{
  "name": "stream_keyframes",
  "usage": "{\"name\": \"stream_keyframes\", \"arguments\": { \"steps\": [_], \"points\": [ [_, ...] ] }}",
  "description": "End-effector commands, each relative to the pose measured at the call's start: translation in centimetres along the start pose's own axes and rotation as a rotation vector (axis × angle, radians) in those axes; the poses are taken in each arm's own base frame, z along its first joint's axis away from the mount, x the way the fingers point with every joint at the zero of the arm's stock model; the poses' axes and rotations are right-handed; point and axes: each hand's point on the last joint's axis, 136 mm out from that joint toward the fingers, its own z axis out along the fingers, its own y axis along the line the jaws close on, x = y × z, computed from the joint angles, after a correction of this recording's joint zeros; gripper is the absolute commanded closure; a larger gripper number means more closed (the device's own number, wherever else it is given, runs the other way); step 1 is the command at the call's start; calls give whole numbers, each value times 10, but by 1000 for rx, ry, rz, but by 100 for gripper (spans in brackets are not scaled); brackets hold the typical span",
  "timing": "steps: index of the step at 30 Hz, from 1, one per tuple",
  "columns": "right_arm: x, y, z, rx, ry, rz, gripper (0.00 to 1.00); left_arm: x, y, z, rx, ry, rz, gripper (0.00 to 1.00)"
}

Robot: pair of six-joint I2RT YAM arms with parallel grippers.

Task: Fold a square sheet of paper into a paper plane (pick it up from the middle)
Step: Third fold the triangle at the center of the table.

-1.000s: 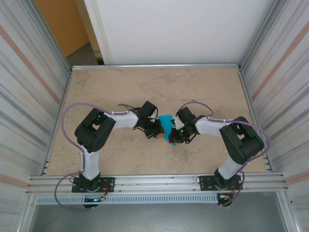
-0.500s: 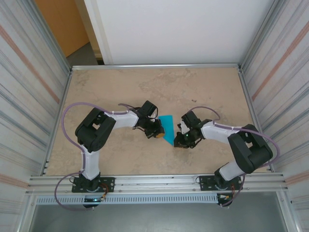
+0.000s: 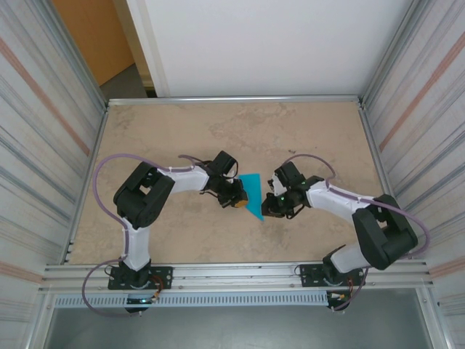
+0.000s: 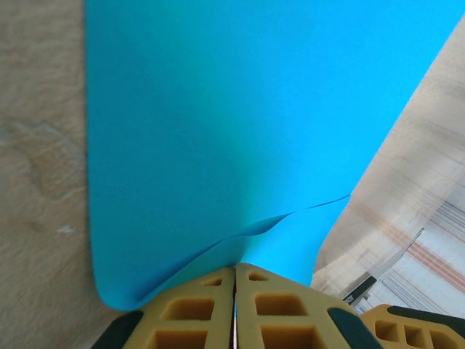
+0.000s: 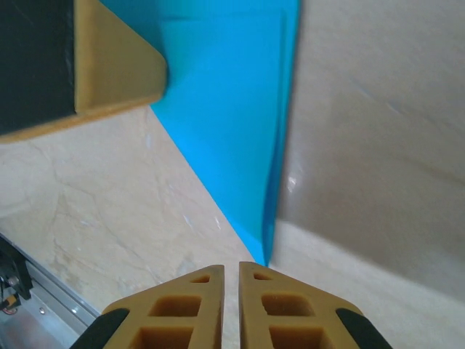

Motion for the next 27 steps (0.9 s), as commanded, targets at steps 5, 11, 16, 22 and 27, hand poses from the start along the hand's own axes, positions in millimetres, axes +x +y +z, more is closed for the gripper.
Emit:
{"name": "stream_keyframes", "arguments": {
  "steps": [5,11,16,22,27],
  "points": [
    [-6,12,25,-14,46,-20,91,-1,35,7,-131,-14,-49,91],
    [5,-11,36,56,76,20,94,-6,0,-9,-20,-59,47,91],
    [17,-23,44,77,126,60,95,-4,-32,-26,103,-125,182,89],
    [24,-28,46,84,163,80,95,15,-36,-18,128,-120,298,89],
    [24,-32,44,92,165,93,95,19,-22,-5,100,-105,297,89]
  ]
}}
